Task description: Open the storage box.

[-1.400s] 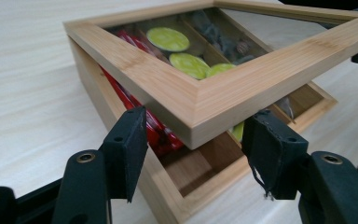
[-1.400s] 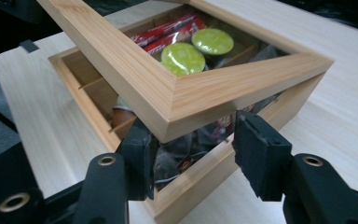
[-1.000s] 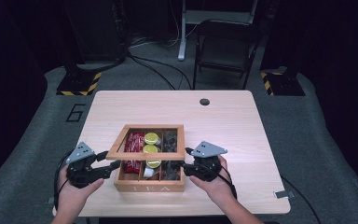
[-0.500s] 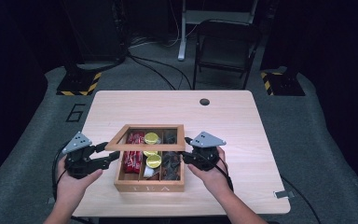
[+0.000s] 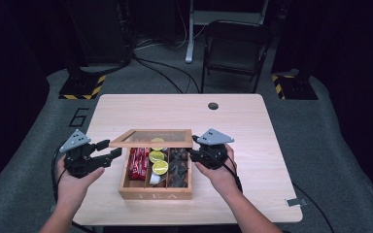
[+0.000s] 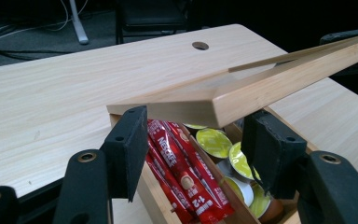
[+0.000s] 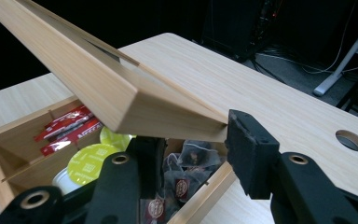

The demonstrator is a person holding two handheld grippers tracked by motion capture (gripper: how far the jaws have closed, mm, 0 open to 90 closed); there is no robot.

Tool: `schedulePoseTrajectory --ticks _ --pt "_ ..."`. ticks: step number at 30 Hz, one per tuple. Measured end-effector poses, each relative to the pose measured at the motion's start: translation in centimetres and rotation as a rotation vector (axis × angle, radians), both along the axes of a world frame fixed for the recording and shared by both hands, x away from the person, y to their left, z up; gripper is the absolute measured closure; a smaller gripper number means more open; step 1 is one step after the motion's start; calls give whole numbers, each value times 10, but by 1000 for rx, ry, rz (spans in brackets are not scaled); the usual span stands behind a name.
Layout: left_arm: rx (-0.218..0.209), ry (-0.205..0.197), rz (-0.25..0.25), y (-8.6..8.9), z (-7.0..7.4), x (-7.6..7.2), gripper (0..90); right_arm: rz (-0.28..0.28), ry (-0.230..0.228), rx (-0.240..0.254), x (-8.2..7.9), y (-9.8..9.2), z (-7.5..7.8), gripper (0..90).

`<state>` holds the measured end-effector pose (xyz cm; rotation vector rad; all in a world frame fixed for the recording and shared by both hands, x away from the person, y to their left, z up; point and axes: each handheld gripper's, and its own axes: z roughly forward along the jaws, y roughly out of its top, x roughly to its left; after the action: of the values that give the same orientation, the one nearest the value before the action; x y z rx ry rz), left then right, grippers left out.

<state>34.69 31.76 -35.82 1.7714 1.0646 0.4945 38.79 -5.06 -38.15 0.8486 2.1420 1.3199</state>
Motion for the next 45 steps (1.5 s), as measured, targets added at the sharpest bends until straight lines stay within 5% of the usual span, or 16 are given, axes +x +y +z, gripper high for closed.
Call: schedulePoseTrajectory --ticks 12,23,29,41,45 --pt "3 -11 4 -5 -7 8 426 -37 67 30 24 3 -11 560" --pt "-59 -13 32 -11 -41 4 439 -14 90 69 29 -2 -13 566" --pt "-21 31 26 -12 -65 0 448 -9 93 83 31 -3 -13 566" --pt "3 86 7 -29 -84 9 480 -11 92 103 35 -4 -12 566" --pt "13 77 6 -36 -88 15 484 -12 89 101 34 -3 -12 566"
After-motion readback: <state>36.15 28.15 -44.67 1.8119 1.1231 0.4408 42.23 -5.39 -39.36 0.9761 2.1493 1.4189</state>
